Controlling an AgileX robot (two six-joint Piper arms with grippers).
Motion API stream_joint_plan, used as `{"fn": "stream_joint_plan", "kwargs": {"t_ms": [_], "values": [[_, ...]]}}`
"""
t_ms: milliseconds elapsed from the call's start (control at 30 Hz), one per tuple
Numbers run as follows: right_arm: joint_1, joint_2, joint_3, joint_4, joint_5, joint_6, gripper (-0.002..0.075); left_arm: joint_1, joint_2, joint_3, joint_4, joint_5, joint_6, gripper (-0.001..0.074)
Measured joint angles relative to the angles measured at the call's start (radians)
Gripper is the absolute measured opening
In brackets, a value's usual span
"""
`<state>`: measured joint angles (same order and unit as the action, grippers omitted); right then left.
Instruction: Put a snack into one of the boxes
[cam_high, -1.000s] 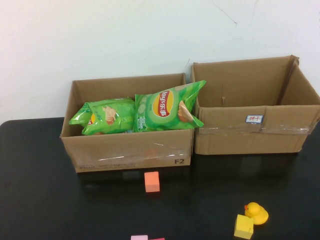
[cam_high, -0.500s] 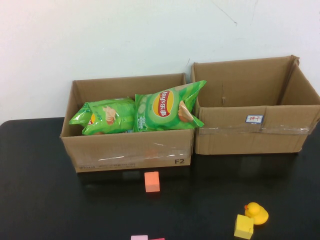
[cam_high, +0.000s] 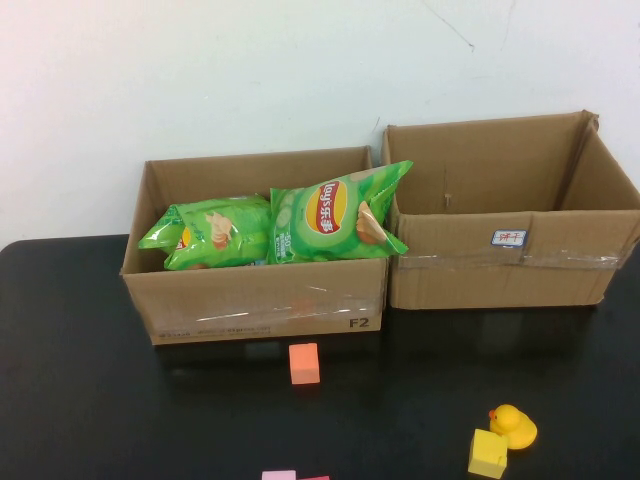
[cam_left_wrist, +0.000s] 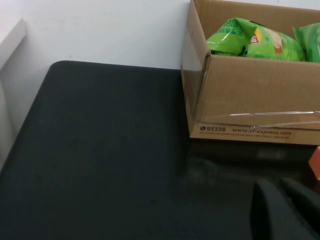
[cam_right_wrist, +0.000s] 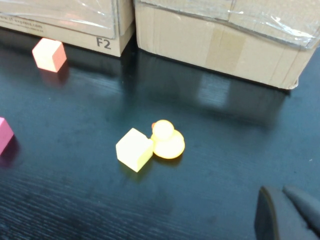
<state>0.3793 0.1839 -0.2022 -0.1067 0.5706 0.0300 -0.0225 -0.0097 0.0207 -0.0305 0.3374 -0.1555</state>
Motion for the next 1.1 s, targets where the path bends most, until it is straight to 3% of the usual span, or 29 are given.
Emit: {"fn": "stream_joint_plan", "kwargs": {"t_ms": [367, 733, 1100], "values": [[0.0, -0.018, 0.021, -0.031, -0.031, 0.0, -0.0001, 0.0, 0.0, 0.0, -0.002, 0.0, 0.0, -0.0001], [-0.35, -0.193, 0.207, 0.002, -0.269, 0.005, -0.0001, 0.0, 0.0, 0.0, -0.002, 0.0, 0.029, -0.0001], [-0.38, -0.193, 0.229, 0.013, -0.228, 0.022, -0.0001, 0.0, 0.0, 0.0, -0.004, 0.0, 0.029, -0.0001]]}}
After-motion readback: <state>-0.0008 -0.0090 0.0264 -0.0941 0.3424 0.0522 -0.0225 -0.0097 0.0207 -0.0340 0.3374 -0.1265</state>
